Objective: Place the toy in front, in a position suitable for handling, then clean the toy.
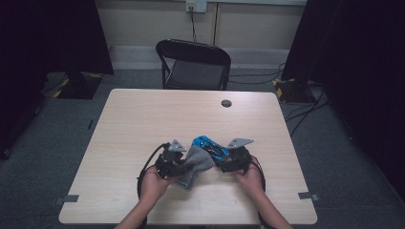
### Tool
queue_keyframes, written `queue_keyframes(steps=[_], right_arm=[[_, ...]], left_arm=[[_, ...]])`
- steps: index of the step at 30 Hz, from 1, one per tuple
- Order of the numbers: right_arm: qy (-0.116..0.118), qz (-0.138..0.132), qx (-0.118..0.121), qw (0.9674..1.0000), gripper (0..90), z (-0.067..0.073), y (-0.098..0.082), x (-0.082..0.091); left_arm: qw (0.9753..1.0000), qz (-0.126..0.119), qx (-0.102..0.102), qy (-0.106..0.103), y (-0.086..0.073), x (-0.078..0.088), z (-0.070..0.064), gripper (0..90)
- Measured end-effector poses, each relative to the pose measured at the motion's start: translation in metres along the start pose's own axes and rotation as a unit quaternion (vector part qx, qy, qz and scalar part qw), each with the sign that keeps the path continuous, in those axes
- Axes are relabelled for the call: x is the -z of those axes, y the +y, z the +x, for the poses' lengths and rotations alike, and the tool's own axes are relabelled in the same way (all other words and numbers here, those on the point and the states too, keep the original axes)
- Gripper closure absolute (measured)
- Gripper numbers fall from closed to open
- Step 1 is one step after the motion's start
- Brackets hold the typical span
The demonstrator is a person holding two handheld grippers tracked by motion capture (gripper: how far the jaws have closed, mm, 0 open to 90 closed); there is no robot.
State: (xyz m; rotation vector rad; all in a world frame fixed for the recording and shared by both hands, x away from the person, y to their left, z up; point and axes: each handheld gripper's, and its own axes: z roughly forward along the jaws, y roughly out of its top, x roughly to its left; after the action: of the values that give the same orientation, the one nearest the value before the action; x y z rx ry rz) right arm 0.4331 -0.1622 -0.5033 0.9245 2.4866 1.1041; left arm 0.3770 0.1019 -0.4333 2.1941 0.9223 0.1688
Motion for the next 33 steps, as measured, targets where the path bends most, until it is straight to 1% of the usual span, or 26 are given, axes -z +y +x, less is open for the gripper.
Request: queue_keyframes(steps=[2,3,4,9,13,17,19,21,26,33], right_arm=[[0.000,0.000,0.000,1.0000,22.9,0.000,0.000,0.000],[0.000,0.000,0.000,1.0000,22.9,0.000,0.000,0.000],[0.000,0.000,0.000,1.0000,22.9,0.000,0.000,0.000],[0.000,0.000,0.000,1.0000,22.9,0.000,0.000,0.000],[0.000,0.000,0.000,1.0000,22.9,0.000,0.000,0.000],[0.000,0.000,0.000,1.0000,22.9,0.000,0.000,0.000],[0.000,0.000,0.000,1.0000,22.9,0.000,0.000,0.000],[0.000,0.000,0.000,1.0000,22.9,0.000,0.000,0.000],[0.000,0.000,0.000,1.0000,22.9,0.000,0.000,0.000],[0.000,0.000,0.000,1.0000,22.9,0.000,0.000,0.000]], left_arm=[[1.0000,-0.002,0.002,0.003,0.007,-0.006,0.001,76.9],[1.0000,-0.002,0.002,0.003,0.007,-0.006,0.001,76.9],[1.0000,0.000,0.004,0.005,0.011,-0.010,0.001,76.9],[1.0000,0.004,0.002,0.009,0.016,-0.016,0.002,76.8],[0.9999,0.005,0.002,0.009,0.018,-0.019,0.001,76.8],[0.9999,0.012,-0.002,0.010,0.019,-0.020,0.000,76.8],[0.9998,0.014,-0.003,0.012,0.020,-0.019,0.000,76.8],[0.9998,0.013,0.001,0.012,0.022,-0.019,0.002,76.8],[0.9998,0.014,0.000,0.013,0.024,-0.019,0.004,76.8],[0.9997,0.018,0.001,0.018,0.029,-0.029,0.004,76.7]])
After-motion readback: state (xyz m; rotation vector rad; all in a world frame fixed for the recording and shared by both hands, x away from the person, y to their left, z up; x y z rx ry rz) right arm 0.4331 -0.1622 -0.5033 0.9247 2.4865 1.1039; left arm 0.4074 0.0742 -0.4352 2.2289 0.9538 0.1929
